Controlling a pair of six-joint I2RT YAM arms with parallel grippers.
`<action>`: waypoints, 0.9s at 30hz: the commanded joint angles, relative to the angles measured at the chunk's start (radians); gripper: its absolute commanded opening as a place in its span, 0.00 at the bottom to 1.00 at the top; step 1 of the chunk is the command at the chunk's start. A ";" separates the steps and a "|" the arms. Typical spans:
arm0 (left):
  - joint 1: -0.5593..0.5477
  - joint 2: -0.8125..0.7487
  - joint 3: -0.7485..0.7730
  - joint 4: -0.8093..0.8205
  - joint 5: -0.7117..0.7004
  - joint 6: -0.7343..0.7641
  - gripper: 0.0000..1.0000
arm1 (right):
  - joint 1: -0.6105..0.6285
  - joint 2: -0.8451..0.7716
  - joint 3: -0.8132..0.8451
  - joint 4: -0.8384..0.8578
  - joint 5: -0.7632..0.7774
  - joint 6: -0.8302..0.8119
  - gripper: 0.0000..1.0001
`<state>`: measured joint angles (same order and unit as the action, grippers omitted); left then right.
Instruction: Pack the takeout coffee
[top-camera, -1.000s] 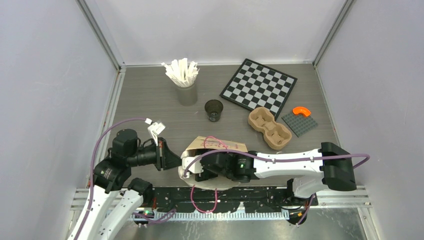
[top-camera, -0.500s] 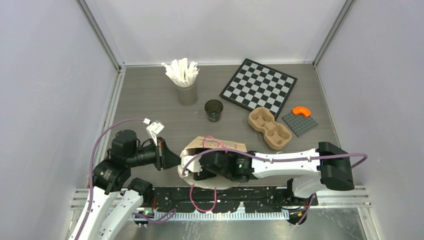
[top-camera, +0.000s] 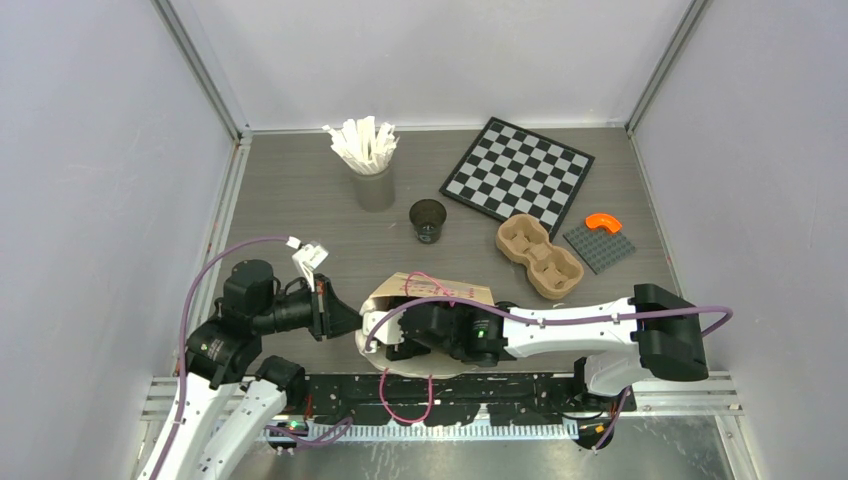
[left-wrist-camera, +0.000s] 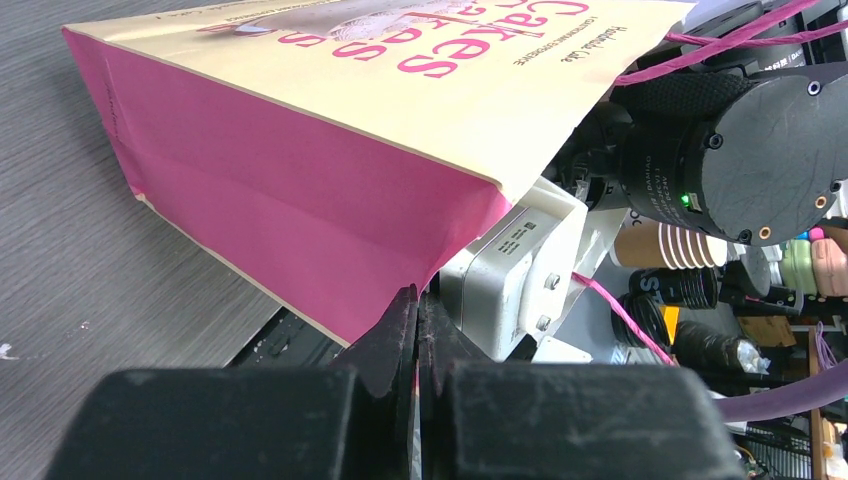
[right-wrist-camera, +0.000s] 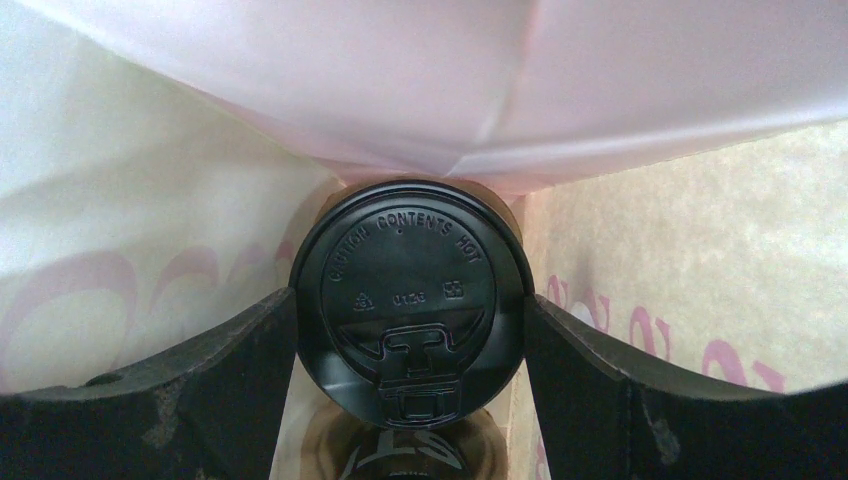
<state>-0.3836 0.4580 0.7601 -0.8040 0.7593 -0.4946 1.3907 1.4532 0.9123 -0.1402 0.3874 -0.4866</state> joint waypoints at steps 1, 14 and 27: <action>-0.012 -0.009 0.008 0.049 0.133 -0.031 0.00 | -0.034 0.035 -0.042 -0.051 0.043 0.052 0.74; -0.012 -0.002 0.009 0.057 0.111 -0.038 0.00 | -0.041 -0.008 -0.033 -0.044 0.085 0.027 0.79; -0.012 0.002 0.018 0.054 0.089 -0.044 0.00 | -0.041 -0.040 0.028 -0.068 0.074 -0.001 0.89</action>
<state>-0.3840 0.4587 0.7578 -0.7918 0.7639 -0.5053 1.3720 1.4311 0.9020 -0.1616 0.4164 -0.4938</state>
